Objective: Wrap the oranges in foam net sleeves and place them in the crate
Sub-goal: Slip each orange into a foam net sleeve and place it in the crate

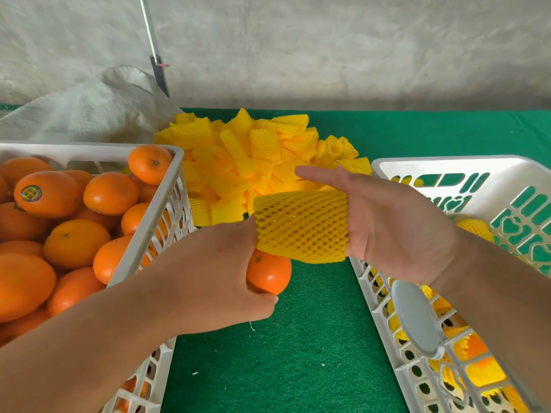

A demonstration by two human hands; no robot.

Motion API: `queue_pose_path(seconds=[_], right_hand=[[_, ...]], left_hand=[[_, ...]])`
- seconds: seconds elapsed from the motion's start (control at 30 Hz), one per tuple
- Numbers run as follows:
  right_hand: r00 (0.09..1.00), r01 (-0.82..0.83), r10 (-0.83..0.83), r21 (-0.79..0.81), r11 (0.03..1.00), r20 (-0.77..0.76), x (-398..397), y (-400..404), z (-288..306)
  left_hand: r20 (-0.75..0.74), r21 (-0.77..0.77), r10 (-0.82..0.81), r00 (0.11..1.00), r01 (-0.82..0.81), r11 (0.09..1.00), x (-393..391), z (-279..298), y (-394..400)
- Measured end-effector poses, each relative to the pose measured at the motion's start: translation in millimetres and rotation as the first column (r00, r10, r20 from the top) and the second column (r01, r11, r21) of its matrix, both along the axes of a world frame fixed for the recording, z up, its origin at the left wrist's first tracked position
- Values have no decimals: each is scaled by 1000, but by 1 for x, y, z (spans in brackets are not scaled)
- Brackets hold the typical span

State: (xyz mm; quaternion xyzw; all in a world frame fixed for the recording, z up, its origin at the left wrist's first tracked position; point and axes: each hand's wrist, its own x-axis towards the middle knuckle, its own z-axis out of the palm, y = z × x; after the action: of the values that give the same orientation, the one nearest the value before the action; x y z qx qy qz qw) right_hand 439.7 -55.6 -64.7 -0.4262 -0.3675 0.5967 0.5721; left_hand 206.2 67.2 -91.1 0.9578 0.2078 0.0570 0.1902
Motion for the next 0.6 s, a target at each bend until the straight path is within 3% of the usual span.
queue_pose_path(seconds=[0.27,0.6], right_hand=[[995,-5,7,16,1000,-101,0,-3,8],[989,148,-148,16,989,14,-4,4,0]], left_hand=[[-42,53,-5,999,7,999,0,1,-1],[125,-25,101,987,-99,995,1,9,-6]])
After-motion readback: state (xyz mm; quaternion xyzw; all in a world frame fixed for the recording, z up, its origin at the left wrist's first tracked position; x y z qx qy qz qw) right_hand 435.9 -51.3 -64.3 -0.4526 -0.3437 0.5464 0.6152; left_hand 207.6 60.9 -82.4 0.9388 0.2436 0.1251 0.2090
